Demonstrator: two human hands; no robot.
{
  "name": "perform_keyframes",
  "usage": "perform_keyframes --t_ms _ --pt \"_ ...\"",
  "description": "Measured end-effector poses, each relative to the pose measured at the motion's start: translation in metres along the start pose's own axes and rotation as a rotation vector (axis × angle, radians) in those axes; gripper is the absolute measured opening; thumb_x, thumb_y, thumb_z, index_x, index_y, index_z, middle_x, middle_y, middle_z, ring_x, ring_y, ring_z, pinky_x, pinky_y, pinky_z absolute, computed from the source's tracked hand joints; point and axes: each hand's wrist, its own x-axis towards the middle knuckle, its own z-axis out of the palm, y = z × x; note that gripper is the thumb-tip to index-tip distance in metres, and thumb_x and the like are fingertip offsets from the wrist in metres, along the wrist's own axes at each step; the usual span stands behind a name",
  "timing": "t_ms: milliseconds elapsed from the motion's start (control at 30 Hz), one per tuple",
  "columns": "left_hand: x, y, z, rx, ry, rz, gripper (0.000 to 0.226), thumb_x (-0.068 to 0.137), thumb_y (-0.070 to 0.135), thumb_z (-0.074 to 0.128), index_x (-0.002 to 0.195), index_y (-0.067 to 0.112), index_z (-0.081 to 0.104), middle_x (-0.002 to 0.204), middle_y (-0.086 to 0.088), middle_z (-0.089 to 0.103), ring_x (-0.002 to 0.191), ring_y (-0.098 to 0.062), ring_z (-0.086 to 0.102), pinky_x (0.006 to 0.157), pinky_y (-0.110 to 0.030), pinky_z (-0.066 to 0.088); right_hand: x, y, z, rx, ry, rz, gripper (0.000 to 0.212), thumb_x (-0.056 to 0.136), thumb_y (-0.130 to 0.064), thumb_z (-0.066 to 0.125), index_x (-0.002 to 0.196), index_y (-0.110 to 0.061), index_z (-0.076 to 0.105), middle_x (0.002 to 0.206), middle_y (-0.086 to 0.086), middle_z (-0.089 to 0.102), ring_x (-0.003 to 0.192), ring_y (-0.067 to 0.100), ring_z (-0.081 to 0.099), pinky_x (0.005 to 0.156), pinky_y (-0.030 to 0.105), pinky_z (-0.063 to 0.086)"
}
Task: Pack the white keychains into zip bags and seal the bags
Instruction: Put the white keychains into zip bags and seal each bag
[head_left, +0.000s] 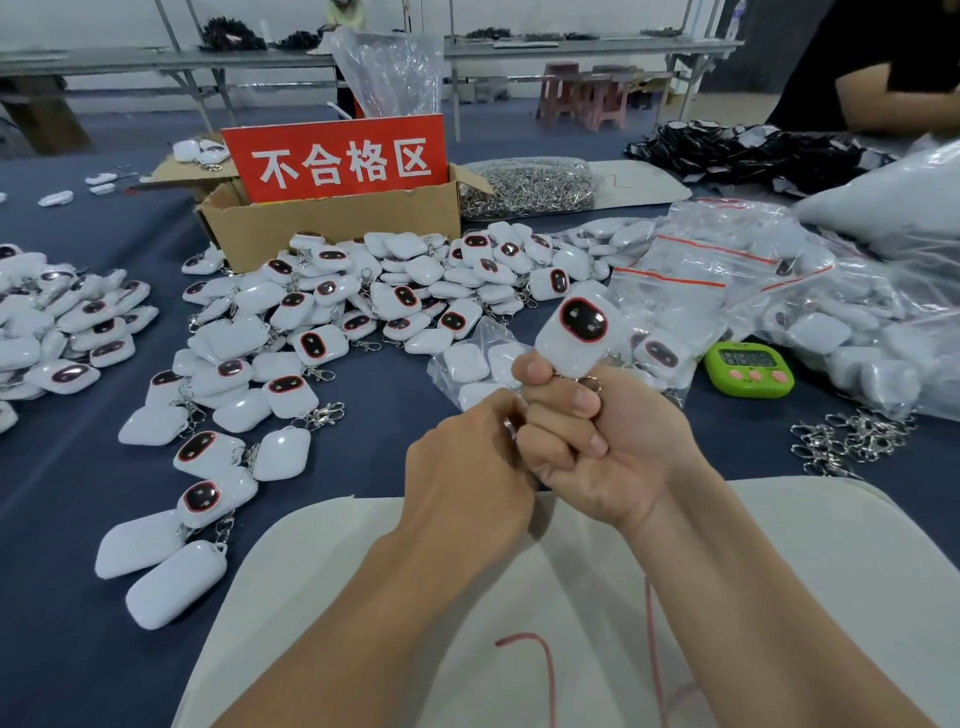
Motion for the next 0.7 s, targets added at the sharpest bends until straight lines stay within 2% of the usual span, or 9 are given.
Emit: perform_keyframes --t_ms 100,167,200,333,400,500,600,700 --pt "-0.001 -0.002 0.001 -0.050 0.021 -0.008 0.023 0.085 0.024 0.056 0.104 0.038 0.058 0.072 0.009 0.064 0.076 -0.016 0.061 0.066 -0.034 0.046 -0.001 -0.002 -0.003 0.052 -0.049 0.012 0.030 0.085 -0.004 0.035 0.066 -0.006 0.057 0.040 -0.005 0.034 0.035 0.010 0.007 0.038 0.020 0.015" --pt "-0.002 -0.002 0.001 -0.070 0.053 -0.012 0.013 0.088 0.024 0.053 0.088 0.037 0.052 0.069 0.010 0.061 0.071 -0.014 0.057 0.062 -0.031 0.040 -0.002 -0.004 -0.003 0.058 -0.070 0.010 0.030 0.087 -0.007 0.036 0.065 -0.007 0.057 0.039 -0.004 0.034 0.035 0.010 0.008 0.039 0.021 0.015" --pt "-0.002 -0.002 0.000 -0.071 0.066 -0.021 0.015 0.090 0.024 0.052 0.083 0.037 0.048 0.069 0.011 0.060 0.070 -0.012 0.055 0.060 -0.029 0.037 -0.002 -0.004 -0.004 0.062 -0.077 0.009 0.030 0.087 -0.007 0.036 0.065 -0.007 0.057 0.039 -0.004 0.034 0.035 0.010 0.008 0.038 0.021 0.015" --pt "-0.001 0.000 -0.002 -0.092 0.079 -0.034 0.010 0.092 0.026 0.052 0.096 0.035 0.054 0.087 0.011 0.071 0.085 -0.019 0.060 0.069 -0.036 0.040 0.001 -0.005 -0.006 0.045 -0.044 -0.023 0.030 0.085 -0.005 0.036 0.065 -0.007 0.057 0.040 -0.005 0.033 0.035 0.009 0.008 0.037 0.020 0.018" --pt "0.000 -0.001 -0.001 -0.118 0.102 -0.040 0.008 0.093 0.027 0.053 0.094 0.035 0.054 0.085 0.011 0.070 0.085 -0.019 0.060 0.067 -0.036 0.039 0.004 -0.006 -0.007 -0.024 0.034 -0.071 0.033 0.086 -0.002 0.033 0.064 -0.006 0.057 0.041 -0.006 0.032 0.032 0.008 0.011 0.035 0.020 0.018" --pt "0.004 -0.003 0.001 -0.169 0.161 -0.074 0.013 0.097 0.030 0.052 0.085 0.034 0.052 0.067 0.010 0.063 0.072 -0.014 0.056 0.060 -0.031 0.035 0.007 -0.006 -0.011 -0.198 0.200 -0.160 0.036 0.095 -0.002 0.029 0.071 -0.006 0.056 0.043 -0.005 0.031 0.029 0.008 0.019 0.034 0.021 0.020" --pt "0.007 -0.005 0.002 -0.303 0.210 -0.101 0.017 0.095 0.027 0.055 0.079 0.032 0.053 0.057 0.010 0.060 0.059 -0.013 0.052 0.058 -0.035 0.035 0.011 -0.007 -0.014 -0.401 0.387 -0.270 0.028 0.096 -0.004 0.043 0.071 -0.006 0.056 0.045 -0.001 0.033 0.032 0.010 0.019 0.038 0.023 0.018" --pt "0.009 -0.006 -0.001 -0.462 0.268 -0.121 0.018 0.093 0.021 0.055 0.076 0.029 0.054 0.049 0.011 0.055 0.049 -0.012 0.045 0.056 -0.034 0.037 0.014 -0.012 -0.021 -0.731 0.620 -0.427 0.037 0.093 -0.007 0.052 0.056 -0.011 0.054 0.046 0.003 0.039 0.036 0.013 0.024 0.039 0.021 0.019"
